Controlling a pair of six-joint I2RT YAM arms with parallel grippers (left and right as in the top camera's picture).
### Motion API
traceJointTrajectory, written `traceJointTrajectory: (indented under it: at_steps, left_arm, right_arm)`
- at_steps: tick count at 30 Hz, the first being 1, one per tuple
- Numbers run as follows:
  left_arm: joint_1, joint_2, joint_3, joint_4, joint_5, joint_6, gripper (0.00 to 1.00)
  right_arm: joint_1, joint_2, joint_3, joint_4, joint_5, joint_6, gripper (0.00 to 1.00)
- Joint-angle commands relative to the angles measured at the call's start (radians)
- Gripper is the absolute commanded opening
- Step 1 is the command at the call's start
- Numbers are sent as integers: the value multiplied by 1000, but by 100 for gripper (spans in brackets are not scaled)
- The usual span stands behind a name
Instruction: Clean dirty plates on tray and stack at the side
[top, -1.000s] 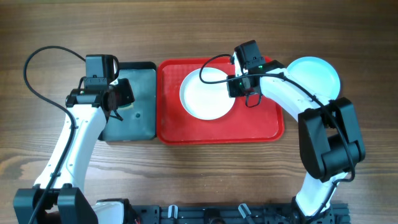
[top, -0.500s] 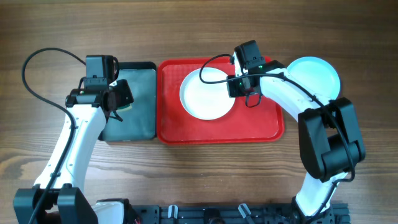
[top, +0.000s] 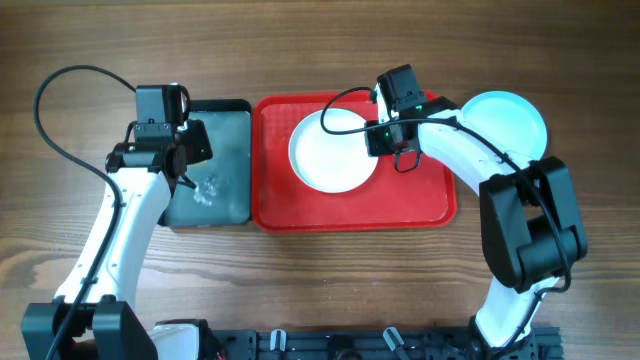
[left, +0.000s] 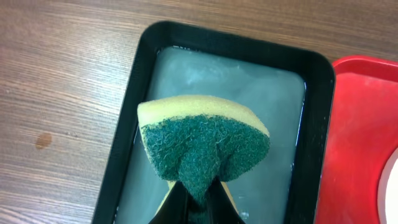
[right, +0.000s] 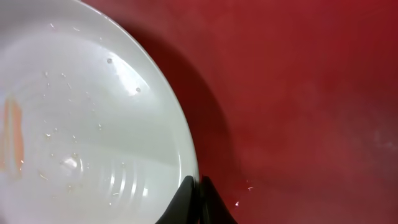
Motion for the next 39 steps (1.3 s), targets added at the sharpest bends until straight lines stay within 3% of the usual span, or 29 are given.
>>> traceJointTrajectory:
  at_steps: [1,17,20,23,29,33,39]
  left_arm:
    - [-11,-5,1,38,-21,70,4]
    - [-56,-5,1,90,-42,118,4]
    - [-57,-5,1,82,-40,117,4]
    - [-70,-5,1,76,-27,117,4]
    - [-72,-5,1,75,-26,117,4]
    - [-72,-5,1,78,0,117,4]
    - [-72,-5,1,124,0,128,4]
  right_arm:
    - [-2,-9,6,3,-86,9,4]
    - [1,-8,6,-50,-169,79,4]
    - [1,-6,6,-39,-83,79,17]
    - [11,12,6,-37,-74,81,6]
    - [29,18,6,-27,-73,79,14]
    - [29,37,6,-19,-74,80,4]
    - [29,37,6,-16,-227,135,5]
